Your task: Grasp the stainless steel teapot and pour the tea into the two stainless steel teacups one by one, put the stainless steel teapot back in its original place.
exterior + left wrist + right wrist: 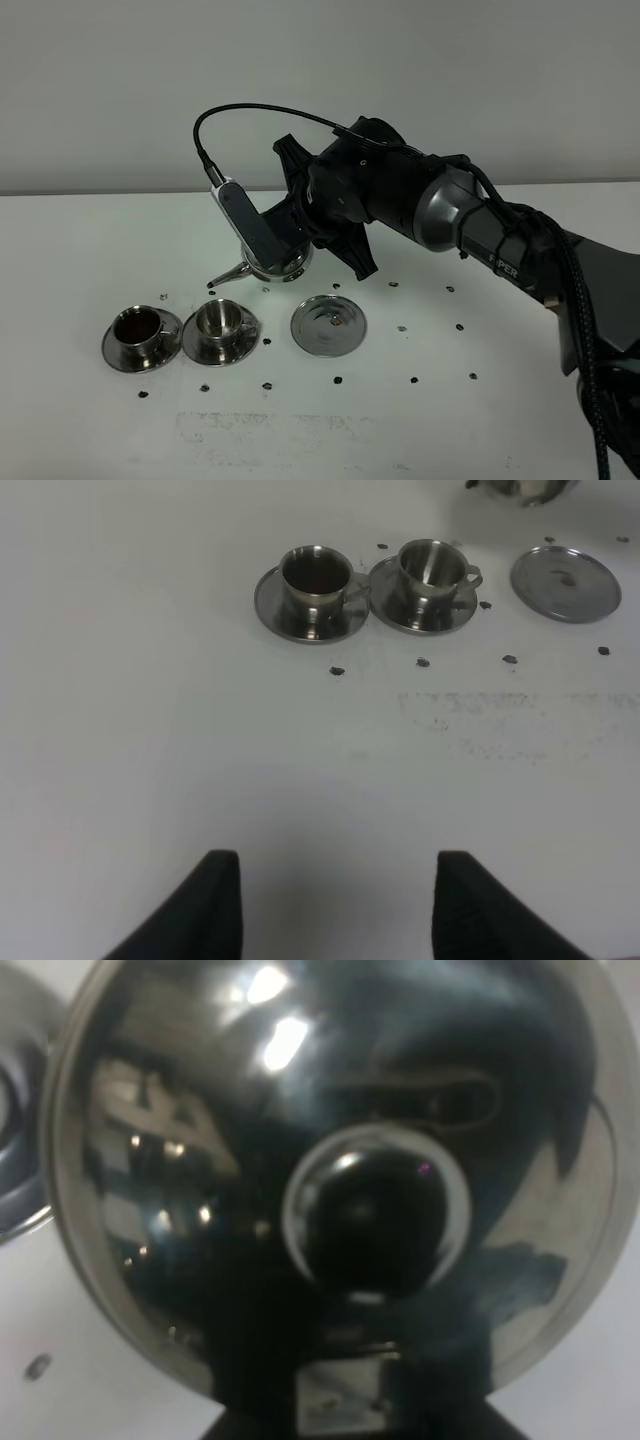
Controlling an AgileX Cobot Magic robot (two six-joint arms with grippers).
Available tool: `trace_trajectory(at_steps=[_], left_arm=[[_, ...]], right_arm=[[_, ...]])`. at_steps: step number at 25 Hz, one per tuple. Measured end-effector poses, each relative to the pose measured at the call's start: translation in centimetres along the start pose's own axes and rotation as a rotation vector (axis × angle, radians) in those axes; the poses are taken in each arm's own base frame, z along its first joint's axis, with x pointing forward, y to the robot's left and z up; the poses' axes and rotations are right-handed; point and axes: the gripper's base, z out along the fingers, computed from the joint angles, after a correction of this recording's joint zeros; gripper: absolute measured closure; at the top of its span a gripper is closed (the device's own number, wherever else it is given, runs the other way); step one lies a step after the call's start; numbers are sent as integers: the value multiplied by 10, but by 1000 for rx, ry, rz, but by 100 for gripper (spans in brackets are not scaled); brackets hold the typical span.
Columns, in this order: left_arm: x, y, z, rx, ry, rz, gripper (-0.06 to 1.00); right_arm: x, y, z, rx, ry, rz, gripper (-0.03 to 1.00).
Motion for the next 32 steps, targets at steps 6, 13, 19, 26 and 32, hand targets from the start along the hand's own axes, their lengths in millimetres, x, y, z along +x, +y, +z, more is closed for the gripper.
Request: trace_trajectory(at_steps=[6,13,19,26,32], left_arm=[[0,0,0,0,0,0,45],[0,0,0,0,0,0,45],[0,0,0,0,0,0,45],[0,0,0,0,0,0,45],[0,0,0,0,0,0,45]], right_arm=[[-2,-1,12,-10,2,-18,76],[-4,7,32,-20,30,-78,76],[-3,2,32,24,47,-103,76],[-4,2,34,36,63,-130,76],[-10,8,48,26,83,-157,76]])
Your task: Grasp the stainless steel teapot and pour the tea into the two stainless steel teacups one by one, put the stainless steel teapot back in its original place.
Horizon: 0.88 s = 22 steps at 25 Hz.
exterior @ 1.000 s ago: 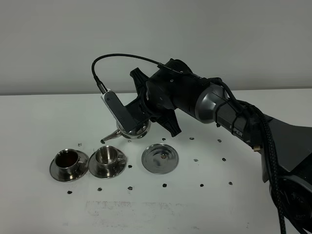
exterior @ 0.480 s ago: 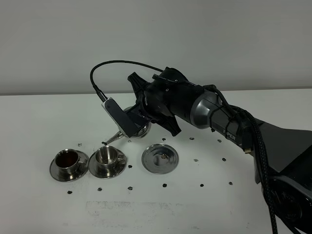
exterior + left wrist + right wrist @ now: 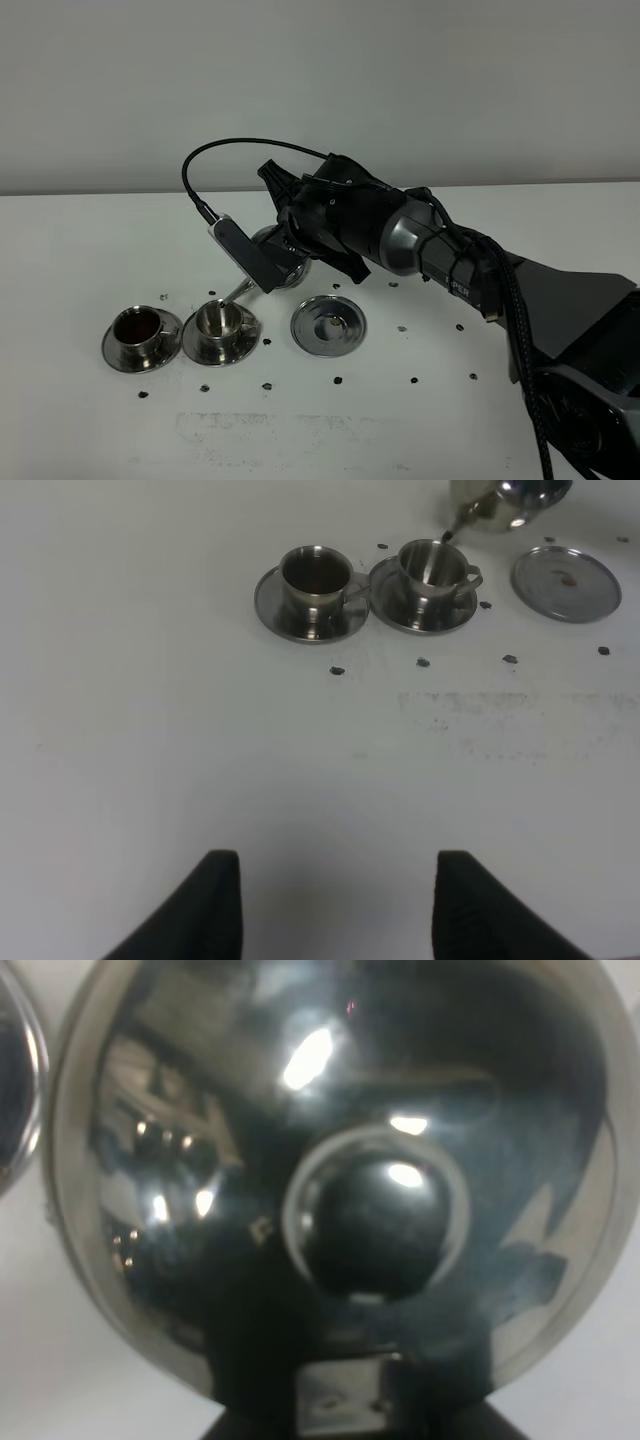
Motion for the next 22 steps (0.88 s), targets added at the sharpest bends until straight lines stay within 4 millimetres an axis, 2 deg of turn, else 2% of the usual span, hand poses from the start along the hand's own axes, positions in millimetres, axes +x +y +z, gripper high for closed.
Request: trace_trajectory(at_steps=[13,22], left_arm=[[0,0,0,0,0,1,45],[0,0,0,0,0,1,45]], right_arm=[[-1,-2,-1,12,52,-50,76],[-9,-5,-5,21,73,-97,76]])
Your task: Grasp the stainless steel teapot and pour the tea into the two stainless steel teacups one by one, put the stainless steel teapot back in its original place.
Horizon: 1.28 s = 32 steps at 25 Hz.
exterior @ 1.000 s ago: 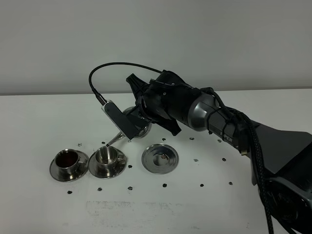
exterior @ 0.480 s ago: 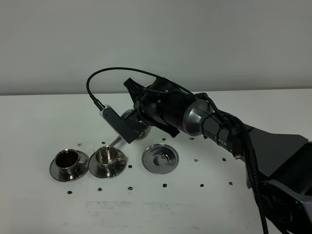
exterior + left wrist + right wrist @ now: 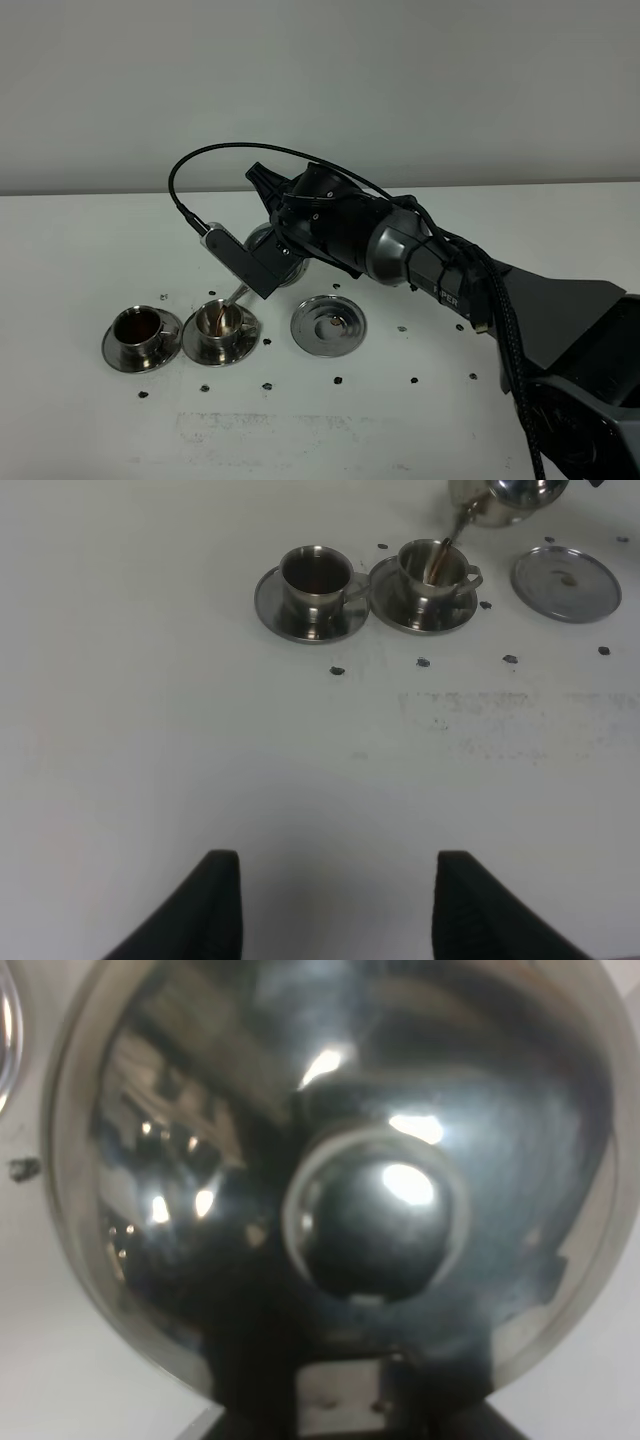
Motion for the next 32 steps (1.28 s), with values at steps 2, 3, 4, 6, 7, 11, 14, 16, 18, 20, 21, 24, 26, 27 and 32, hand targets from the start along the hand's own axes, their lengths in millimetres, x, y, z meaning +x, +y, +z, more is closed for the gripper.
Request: trace_trajectory(at_steps=[2,3,4,6,7,11,14,16,18,20,21,24,26,27,32], left_arm=[[0,0,0,0,0,0,45],[0,0,0,0,0,0,45],[0,0,0,0,0,0,45],[0,0,0,0,0,0,45],[0,0,0,0,0,0,45],[0,0,0,0,0,0,45],[0,0,0,0,0,0,45],[0,0,0,0,0,0,45],[0,0,0,0,0,0,45],[0,0,0,0,0,0,45],[0,0,0,0,0,0,45],[0,0,0,0,0,0,45],[0,0,0,0,0,0,45],[0,0,0,0,0,0,45],[0,0,0,0,0,0,45]], right_arm=[[-1,0,-1,0,7,-11,76],[0,0,-1,-1,11,-14,76],[0,0,-1,0,15,-18,76],[0,-1,-1,2,28,-17,76],[1,-1,-1,3,33,-13,76],[-1,-2,-2,8,41,-14,76],[-3,-3,-3,12,43,-21,76],[-7,-4,-4,15,40,-26,76],[-9,-5,-5,18,38,-30,76],[-11,-6,-6,21,38,-38,76],[-11,-6,-7,23,44,-45,76],[-9,-7,-7,27,64,-66,76],[-8,-7,-7,31,80,-78,76],[-7,-7,-7,33,85,-79,76],[-6,-8,-7,37,102,-80,76]])
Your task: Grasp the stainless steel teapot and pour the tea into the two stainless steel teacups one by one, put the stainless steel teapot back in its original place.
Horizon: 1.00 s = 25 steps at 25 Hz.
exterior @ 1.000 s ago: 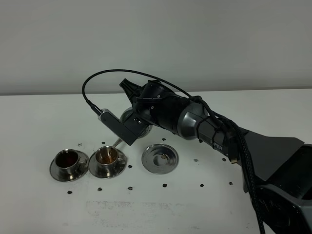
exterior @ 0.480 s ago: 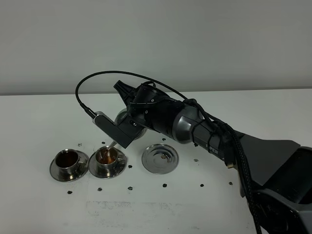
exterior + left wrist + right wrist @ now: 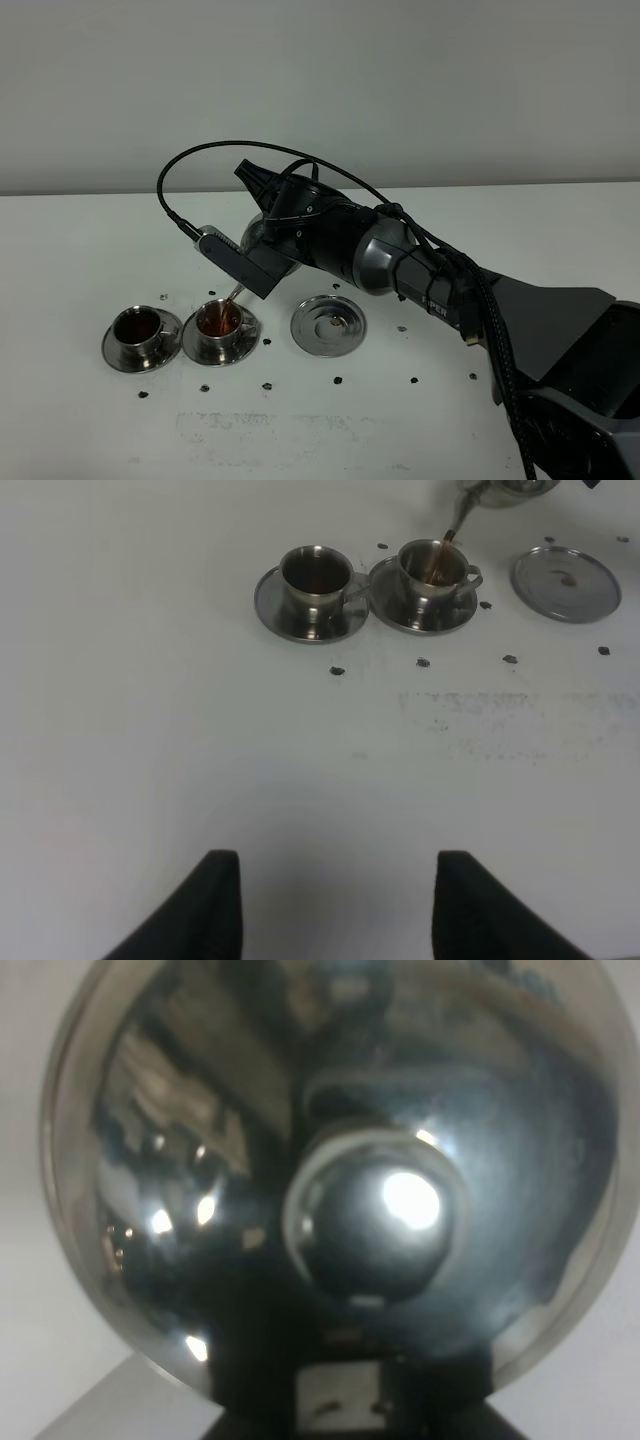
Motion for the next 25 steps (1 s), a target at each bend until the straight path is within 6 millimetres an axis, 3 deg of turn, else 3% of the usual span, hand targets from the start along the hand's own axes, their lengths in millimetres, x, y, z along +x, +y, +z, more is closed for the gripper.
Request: trace_trajectory(at_steps=[25], left_arm=[[0,0,0,0,0,0,45]], right_arm=[[-1,-3,-2,18,46,-44,76]])
